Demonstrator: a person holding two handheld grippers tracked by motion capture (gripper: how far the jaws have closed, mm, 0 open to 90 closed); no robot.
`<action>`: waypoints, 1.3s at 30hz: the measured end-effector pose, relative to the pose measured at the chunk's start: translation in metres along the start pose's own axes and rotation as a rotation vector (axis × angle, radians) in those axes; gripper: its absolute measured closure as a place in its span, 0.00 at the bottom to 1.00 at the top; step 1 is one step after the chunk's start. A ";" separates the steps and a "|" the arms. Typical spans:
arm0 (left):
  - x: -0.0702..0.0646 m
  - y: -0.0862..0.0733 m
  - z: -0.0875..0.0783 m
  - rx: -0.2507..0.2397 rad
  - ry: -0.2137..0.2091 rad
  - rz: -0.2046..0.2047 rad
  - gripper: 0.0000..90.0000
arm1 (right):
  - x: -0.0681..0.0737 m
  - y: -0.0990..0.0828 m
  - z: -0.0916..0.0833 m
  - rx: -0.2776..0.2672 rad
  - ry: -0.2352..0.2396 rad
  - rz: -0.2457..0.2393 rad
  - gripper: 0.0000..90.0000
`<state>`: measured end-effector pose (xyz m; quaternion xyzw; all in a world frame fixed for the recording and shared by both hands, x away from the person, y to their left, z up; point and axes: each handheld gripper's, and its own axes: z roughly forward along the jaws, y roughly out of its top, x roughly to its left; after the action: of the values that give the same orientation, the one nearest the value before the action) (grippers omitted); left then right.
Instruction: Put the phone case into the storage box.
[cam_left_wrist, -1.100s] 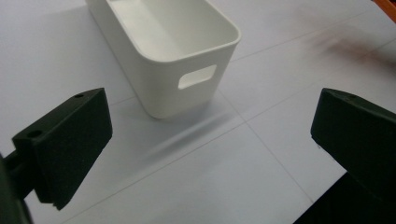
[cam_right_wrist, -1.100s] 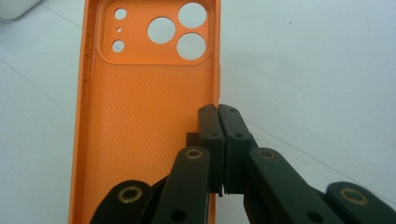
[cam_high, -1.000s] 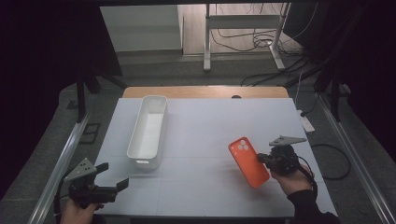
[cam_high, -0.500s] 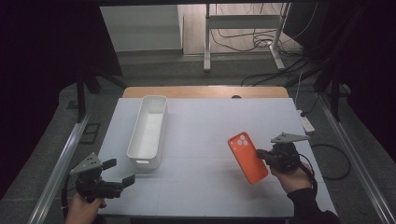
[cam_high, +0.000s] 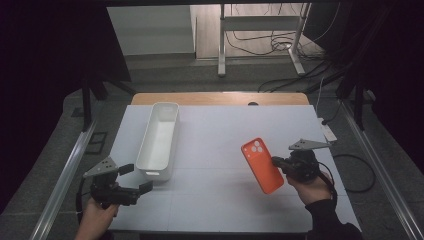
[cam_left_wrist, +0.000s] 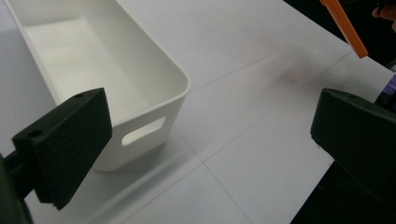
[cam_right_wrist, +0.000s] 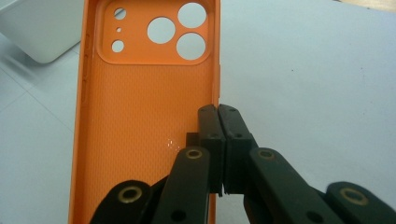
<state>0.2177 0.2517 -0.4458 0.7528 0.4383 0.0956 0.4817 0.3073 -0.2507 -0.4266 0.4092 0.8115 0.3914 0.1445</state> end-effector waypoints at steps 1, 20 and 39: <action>0.000 0.001 0.002 0.005 -0.005 0.004 0.00 | 0.001 0.001 0.001 -0.001 0.005 0.001 0.98; -0.006 0.018 0.024 0.015 -0.053 0.012 0.00 | 0.013 0.010 0.009 -0.035 0.019 -0.023 0.98; -0.018 0.046 0.060 0.020 -0.126 0.043 0.00 | 0.026 0.019 0.016 -0.060 0.014 -0.042 0.98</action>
<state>0.2670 0.1927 -0.4346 0.7711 0.3919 0.0540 0.4988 0.3103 -0.2149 -0.4209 0.3847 0.8087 0.4155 0.1591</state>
